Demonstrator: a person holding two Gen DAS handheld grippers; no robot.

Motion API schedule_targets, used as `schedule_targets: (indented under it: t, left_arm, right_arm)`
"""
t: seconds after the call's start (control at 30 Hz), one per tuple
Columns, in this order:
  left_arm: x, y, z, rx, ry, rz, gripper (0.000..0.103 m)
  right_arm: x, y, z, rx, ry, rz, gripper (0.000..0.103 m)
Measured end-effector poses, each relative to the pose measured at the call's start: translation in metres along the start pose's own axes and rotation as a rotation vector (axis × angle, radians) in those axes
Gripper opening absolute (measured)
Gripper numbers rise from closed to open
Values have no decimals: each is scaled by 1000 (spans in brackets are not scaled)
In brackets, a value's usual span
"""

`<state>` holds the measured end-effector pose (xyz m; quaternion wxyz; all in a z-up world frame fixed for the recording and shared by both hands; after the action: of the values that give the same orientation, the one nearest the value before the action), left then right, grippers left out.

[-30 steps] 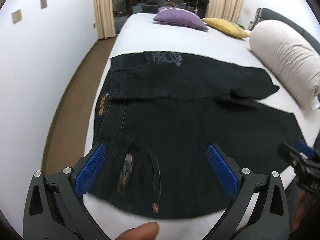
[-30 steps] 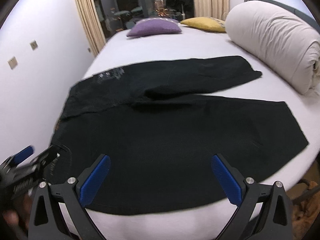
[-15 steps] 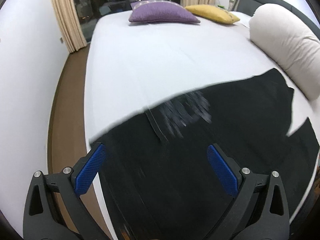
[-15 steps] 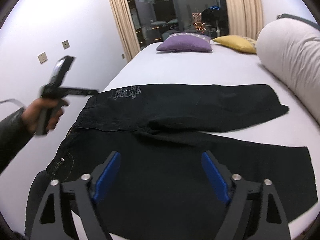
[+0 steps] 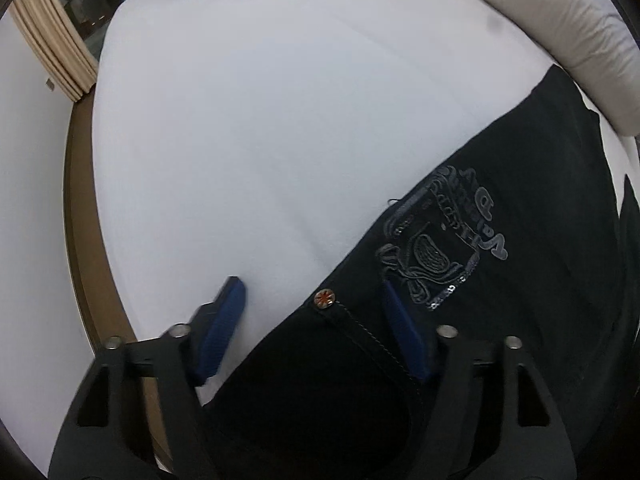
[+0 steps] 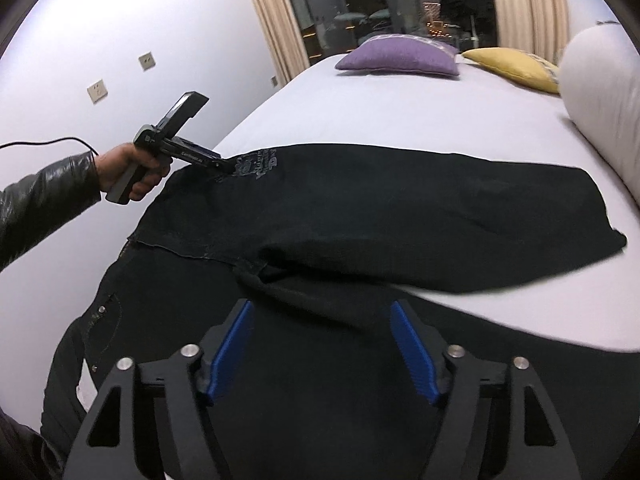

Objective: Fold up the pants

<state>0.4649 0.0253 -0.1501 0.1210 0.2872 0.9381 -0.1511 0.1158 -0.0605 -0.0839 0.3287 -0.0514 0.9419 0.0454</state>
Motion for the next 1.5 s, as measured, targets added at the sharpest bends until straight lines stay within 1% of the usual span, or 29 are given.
schedule_targets:
  t: [0.03,0.07,0.1,0.13,0.17,0.2,0.27,0.4,0.47,0.53,0.7,0.73,0.77,0.8,0.83,0.87,0.9,0.93,0.97,1.0,1.07,1.1,1.17,1.2,1.3,1.43,1.5]
  left_arm:
    - [-3,0,1,9,0,-2,44]
    - [-4,-1,0,18,3,0,30]
    - [-4,-3,-1,15,7,13,19]
    - [-6,-5,-2,-1,10,27,15]
    - [-6,-8,-6,-27,-2,47,12]
    - [-4,-11,-10,-44,-24,56,10]
    - [-1,-17,-22,-84,-88,86,10]
    - [13,-36,-49,-171,-207,165,10]
    - [17,-40,-56,-187,-242,187,10]
    - [21,-42,-63,-196,-269,196,10]
    - [24,-38,-66,-180,-296,186,10]
    - [31,-40,-70,-177,-303,183,10]
    - [39,-58,-70,-173,-309,179,10]
    - [38,-54,-71,-166,-316,171,10]
    - [36,-67,-65,-165,-319,167,10]
    - [35,-67,-66,-165,-325,166,10]
    - [40,-79,-64,-168,-330,168,10]
    - [40,-80,-65,-171,-335,169,10]
    - [43,-84,-65,-170,-338,168,10]
    - [52,-87,-69,-166,-342,164,10]
    - [61,-90,-71,-159,-347,157,10]
    - [61,-90,-72,-157,-351,154,10]
    - [65,-91,-74,-155,-360,149,10]
    - [66,-93,-76,-154,-364,149,10]
    - [70,-97,-85,-156,-385,154,10]
    - [74,-108,-107,-167,-421,172,10]
    - [77,-115,-119,-169,-437,181,10]
  right_arm:
    - [-5,2,4,-2,2,-11,67]
    - [-8,3,6,-5,1,-18,65]
    - [-14,6,9,-10,-1,-31,65]
    - [-18,9,10,-11,-3,-42,63]
    - [-26,13,12,-16,-7,-69,62]
    - [-33,17,15,-18,-15,-96,62]
    - [-48,23,20,-16,-24,-146,59]
    - [-89,37,41,1,-28,-291,58]
    - [-108,48,54,21,-22,-363,58]
    - [-127,61,70,20,-15,-439,58]
    - [-160,90,113,48,9,-603,57]
    - [-164,93,119,53,13,-617,57]
    - [-167,95,127,53,24,-627,57]
    - [-169,98,138,51,46,-643,57]
    - [-168,101,147,57,65,-659,57]
    - [-167,101,153,62,80,-672,57]
    - [-164,102,165,72,107,-699,57]
    - [-163,104,171,75,121,-708,55]
    - [-162,105,177,72,142,-707,47]
    - [-161,105,183,59,168,-692,42]
    - [-161,104,185,35,177,-670,28]
    - [-163,104,183,28,175,-668,25]
    - [-164,101,178,31,157,-671,13]
    - [-167,100,175,32,147,-669,10]
    - [-175,93,156,9,105,-637,6]
    - [-183,94,128,29,48,-686,5]
    - [-181,101,110,48,15,-719,5]
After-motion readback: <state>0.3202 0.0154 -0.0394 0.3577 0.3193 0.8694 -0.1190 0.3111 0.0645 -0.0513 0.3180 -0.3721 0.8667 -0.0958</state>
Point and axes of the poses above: each gripper's, at about its wrist camera, not at the fingertips, and z roughly the way its jaws point, y to its left, x to its underside, the point moved 7 cm from there along z, roughly the way its jaws point, and after that the axes turned 13 degrees about x, right-handed, at the moved point
